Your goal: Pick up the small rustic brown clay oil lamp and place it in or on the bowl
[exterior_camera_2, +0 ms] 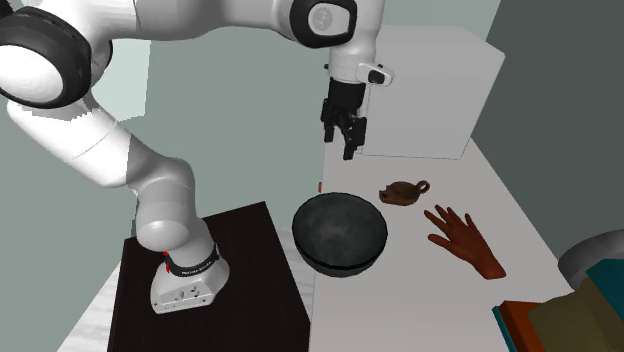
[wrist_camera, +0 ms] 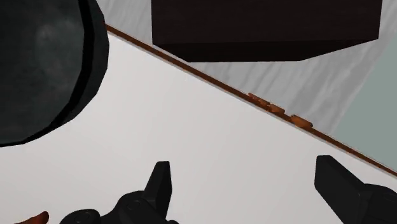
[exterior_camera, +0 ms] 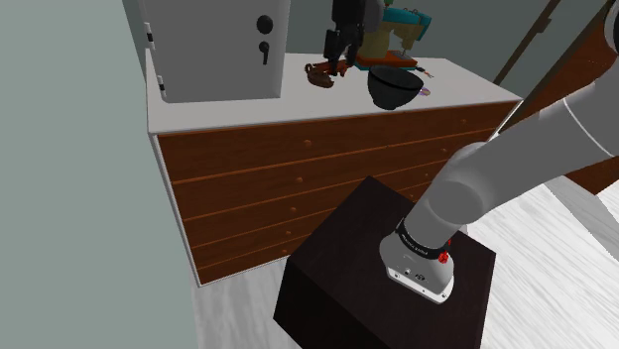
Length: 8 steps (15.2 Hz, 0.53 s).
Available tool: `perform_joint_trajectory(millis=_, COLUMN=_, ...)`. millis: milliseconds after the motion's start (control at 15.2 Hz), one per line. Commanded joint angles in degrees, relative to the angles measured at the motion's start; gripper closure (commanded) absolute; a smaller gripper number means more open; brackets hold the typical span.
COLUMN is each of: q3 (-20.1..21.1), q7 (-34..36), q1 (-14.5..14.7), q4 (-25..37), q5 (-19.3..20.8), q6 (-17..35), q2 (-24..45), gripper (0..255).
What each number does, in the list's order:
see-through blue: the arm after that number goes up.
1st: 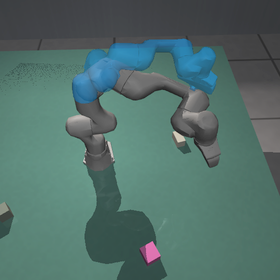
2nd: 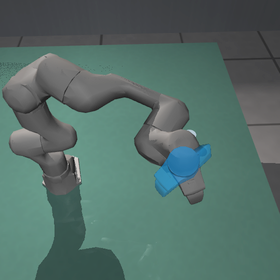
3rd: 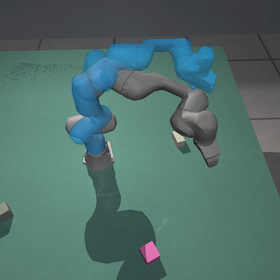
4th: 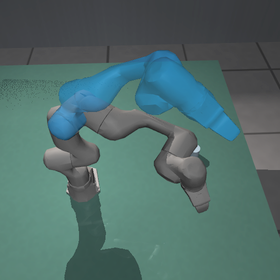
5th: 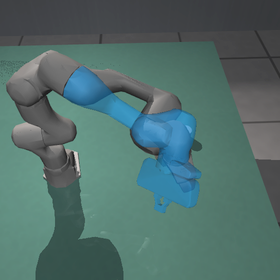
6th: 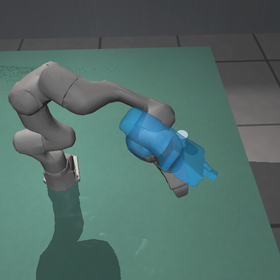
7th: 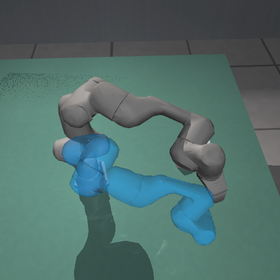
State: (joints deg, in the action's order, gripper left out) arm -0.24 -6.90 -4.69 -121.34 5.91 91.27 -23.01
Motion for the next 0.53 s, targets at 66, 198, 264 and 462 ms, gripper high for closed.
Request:
perform_joint_trajectory(millis=66, q3=-0.86, q7=-0.47, q1=-0.96, q4=4.05, q5=1.51, q6=1.64, q2=6.48, gripper=0)
perform_joint_trajectory(millis=198, q3=-1.43, q7=-0.78, q1=-1.56, q4=7.22, q5=2.42, q6=2.26, q2=10.78, gripper=0)
perform_joint_trajectory(millis=264, q3=-1.71, q7=-0.94, q1=-1.85, q4=8.9, q5=2.84, q6=2.49, q2=12.94, gripper=0)
perform_joint_trajectory(millis=462, q3=-2.54, q7=-1.44, q1=-2.7, q4=14.43, q5=4.0, q6=2.81, q2=19.5, gripper=0)
